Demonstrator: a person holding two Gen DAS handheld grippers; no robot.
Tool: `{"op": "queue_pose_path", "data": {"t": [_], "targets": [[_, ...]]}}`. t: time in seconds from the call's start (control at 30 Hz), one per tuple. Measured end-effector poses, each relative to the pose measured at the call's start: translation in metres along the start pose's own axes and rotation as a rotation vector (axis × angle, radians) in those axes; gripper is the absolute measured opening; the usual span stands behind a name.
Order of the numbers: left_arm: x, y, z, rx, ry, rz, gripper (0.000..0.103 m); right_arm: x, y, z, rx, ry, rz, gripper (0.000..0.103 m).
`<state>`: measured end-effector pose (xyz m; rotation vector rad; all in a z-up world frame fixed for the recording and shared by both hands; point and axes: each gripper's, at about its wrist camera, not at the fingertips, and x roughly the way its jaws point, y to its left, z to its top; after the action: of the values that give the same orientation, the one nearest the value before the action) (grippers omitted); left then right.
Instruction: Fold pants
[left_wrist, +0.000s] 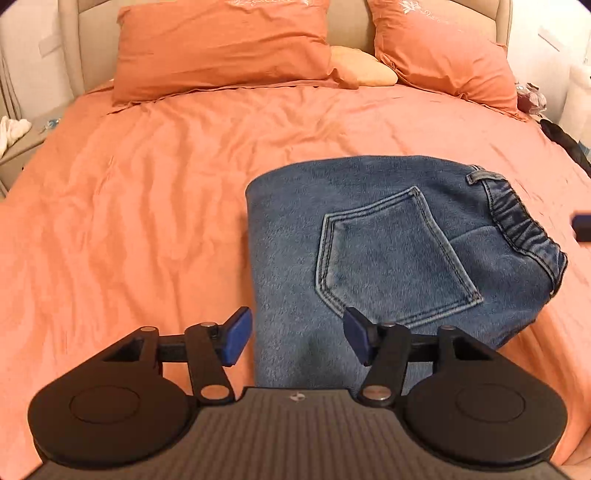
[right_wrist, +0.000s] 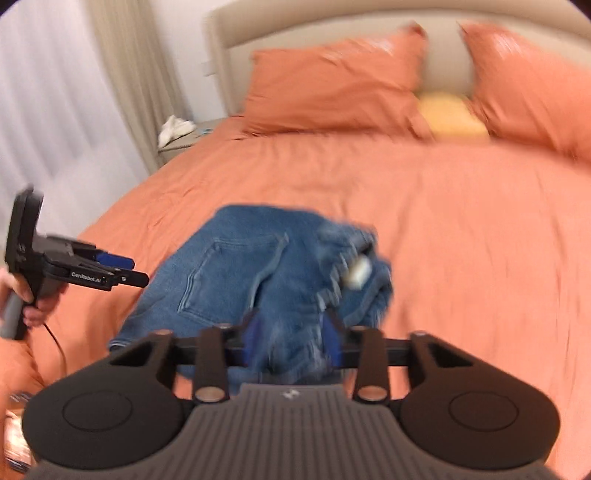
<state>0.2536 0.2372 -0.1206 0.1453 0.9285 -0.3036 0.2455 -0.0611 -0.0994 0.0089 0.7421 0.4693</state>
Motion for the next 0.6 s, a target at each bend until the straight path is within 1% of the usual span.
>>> {"op": "queue_pose_path", "data": {"t": [0.07,0.1,0.13,0.23,0.3,0.4,0.53,0.6], "targets": [[0.006,-0.002,0.005,0.017,0.0,0.006,0.067,0.022,0.002,0.012,-0.032,0.023,-0.023,0.012],[0.012,-0.002,0.007,0.025,0.009,0.012,0.064,0.032,0.002,0.015,-0.04,0.05,-0.025,0.006],[0.018,-0.001,0.008,0.025,0.022,0.015,0.061,0.04,-0.001,0.014,-0.041,0.081,-0.023,0.003],[0.033,0.003,0.005,0.005,0.054,0.009,0.058,0.063,-0.007,0.001,-0.082,0.144,-0.094,0.002],[0.042,0.006,0.003,-0.01,0.067,-0.002,0.058,0.075,-0.021,-0.014,-0.066,0.181,-0.121,0.0],[0.059,0.01,0.0,-0.008,0.099,0.007,0.058,0.09,-0.041,-0.028,-0.016,0.194,-0.125,0.0],[0.071,0.022,-0.004,-0.104,0.12,-0.039,0.062,0.099,-0.051,-0.037,0.037,0.188,-0.112,0.0],[0.068,0.024,-0.004,-0.121,0.119,-0.038,0.063,0.098,-0.048,-0.031,0.012,0.203,-0.116,0.0]]}}
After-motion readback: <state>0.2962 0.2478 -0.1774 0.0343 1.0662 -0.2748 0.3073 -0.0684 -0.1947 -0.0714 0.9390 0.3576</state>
